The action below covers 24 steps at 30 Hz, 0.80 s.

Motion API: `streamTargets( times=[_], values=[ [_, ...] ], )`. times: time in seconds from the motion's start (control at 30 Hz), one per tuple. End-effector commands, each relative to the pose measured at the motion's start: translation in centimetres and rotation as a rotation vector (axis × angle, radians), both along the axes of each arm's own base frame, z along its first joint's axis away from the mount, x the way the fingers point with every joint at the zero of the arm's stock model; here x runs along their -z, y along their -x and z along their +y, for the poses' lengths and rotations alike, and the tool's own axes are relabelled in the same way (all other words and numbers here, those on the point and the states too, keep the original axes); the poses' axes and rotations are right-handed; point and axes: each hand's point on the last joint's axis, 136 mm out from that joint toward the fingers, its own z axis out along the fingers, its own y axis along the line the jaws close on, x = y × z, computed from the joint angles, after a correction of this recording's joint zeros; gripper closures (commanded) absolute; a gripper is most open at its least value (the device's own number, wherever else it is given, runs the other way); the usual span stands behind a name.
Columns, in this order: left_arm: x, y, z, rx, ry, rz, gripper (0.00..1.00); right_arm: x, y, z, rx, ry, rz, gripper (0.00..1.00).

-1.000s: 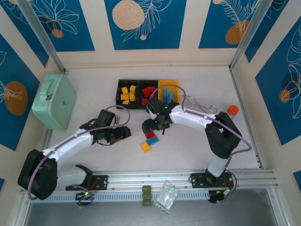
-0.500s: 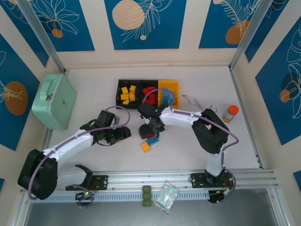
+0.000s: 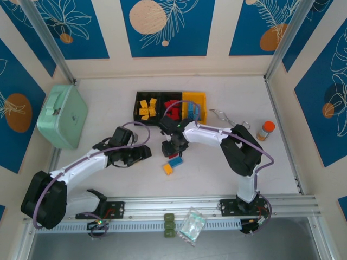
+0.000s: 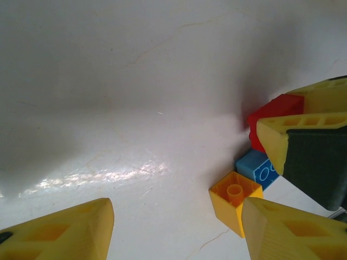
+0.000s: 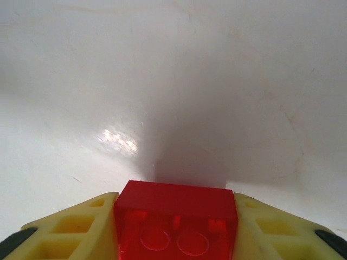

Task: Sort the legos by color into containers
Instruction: Pick up the lego from the center of the table, then place the lego in the container.

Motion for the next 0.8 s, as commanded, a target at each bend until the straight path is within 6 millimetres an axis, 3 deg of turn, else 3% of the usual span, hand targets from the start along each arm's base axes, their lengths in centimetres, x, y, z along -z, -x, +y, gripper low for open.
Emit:
streamTargets(
  times=[0.0, 0.2, 0.4, 0.57, 0.77],
  values=[
    [-0.5, -0.6, -0.4, -0.005, 0.01, -0.026, 0.36, -3.6, -2.0, 0.3, 0.023, -0.06, -0.057, 0.55],
    [-2.6, -2.8, -1.4, 0.01, 0.016, -0.085, 0.37, -8.0, -6.6, -0.1, 0.09, -0.152, -0.119, 0.55],
    [-4.4, -5.5, -2.4, 0.003, 0.022, -0.13, 0.37, -10.9, -12.4, -0.8, 0.188, -0.203, -0.153, 0.55],
    [-4.9, -6.5, -2.8, 0.003, 0.025, -0.14, 0.37, -11.5, -16.4, -0.9, 0.251, -0.231, -0.151, 0.55],
    [-4.4, -6.2, -2.7, 0.004, 0.023, -0.126, 0.37, -10.0, -19.9, -0.6, 0.282, -0.206, -0.141, 0.55]
  ],
)
